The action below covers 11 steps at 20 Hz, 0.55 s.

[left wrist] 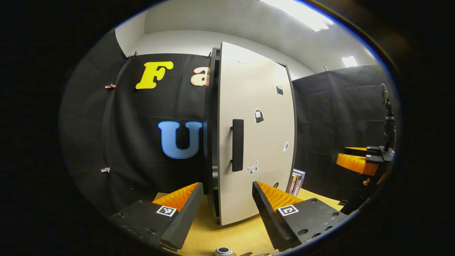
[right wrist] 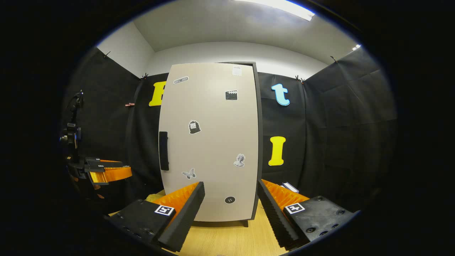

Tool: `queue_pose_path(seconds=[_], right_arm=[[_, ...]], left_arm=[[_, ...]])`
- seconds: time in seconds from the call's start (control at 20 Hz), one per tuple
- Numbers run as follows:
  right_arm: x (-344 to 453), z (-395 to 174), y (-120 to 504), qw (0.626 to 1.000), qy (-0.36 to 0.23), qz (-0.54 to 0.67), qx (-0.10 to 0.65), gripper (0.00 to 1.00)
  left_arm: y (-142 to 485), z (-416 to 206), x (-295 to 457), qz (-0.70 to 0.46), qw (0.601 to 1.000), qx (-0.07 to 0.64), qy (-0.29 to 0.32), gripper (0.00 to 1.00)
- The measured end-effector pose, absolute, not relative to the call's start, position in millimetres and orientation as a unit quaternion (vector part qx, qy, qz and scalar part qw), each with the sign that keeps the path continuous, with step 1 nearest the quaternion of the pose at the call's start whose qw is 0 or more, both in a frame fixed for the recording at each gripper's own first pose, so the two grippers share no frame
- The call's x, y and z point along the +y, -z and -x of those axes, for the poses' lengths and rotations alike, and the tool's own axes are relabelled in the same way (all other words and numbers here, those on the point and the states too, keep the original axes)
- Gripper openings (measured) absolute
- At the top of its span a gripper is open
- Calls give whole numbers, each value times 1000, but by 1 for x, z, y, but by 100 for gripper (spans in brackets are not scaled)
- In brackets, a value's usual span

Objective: Open the cabinet door with the right hand, grasp the bottle in the cabinet with the left hand and place it on the coaster, then close the cabinet door with the right hand.

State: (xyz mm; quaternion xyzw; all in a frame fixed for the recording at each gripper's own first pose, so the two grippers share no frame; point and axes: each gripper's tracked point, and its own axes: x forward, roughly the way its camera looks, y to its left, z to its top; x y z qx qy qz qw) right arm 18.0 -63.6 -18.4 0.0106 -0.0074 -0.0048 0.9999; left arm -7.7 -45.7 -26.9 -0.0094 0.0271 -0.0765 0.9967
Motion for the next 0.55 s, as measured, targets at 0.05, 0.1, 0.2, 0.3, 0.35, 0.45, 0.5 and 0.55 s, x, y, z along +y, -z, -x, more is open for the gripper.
queue_pose_path(seconds=[0.05,0.1,0.2,0.3,0.35,0.45,0.5,0.55], right_arm=[[-64,-19,19,1000,5,-11,-6,97],[-63,-19,19,1000,6,-10,-4,97],[-63,-19,21,1000,6,-8,-1,97],[-62,-21,22,1000,5,-4,0,97],[-62,-20,22,1000,5,-2,1,97],[-61,-21,21,1000,3,0,-2,96],[-60,-23,21,1000,2,0,-3,97],[-59,-23,20,1000,1,1,-4,96]], left_arm=[[27,8,-47,10,996,26,79,88],[26,8,-48,12,996,25,81,88],[28,8,-51,15,996,27,85,88],[31,8,-51,18,996,30,87,88],[32,7,-51,20,995,31,88,87],[31,8,-51,24,995,30,89,88],[30,8,-50,23,995,29,89,88],[30,8,-50,22,996,28,87,88]])
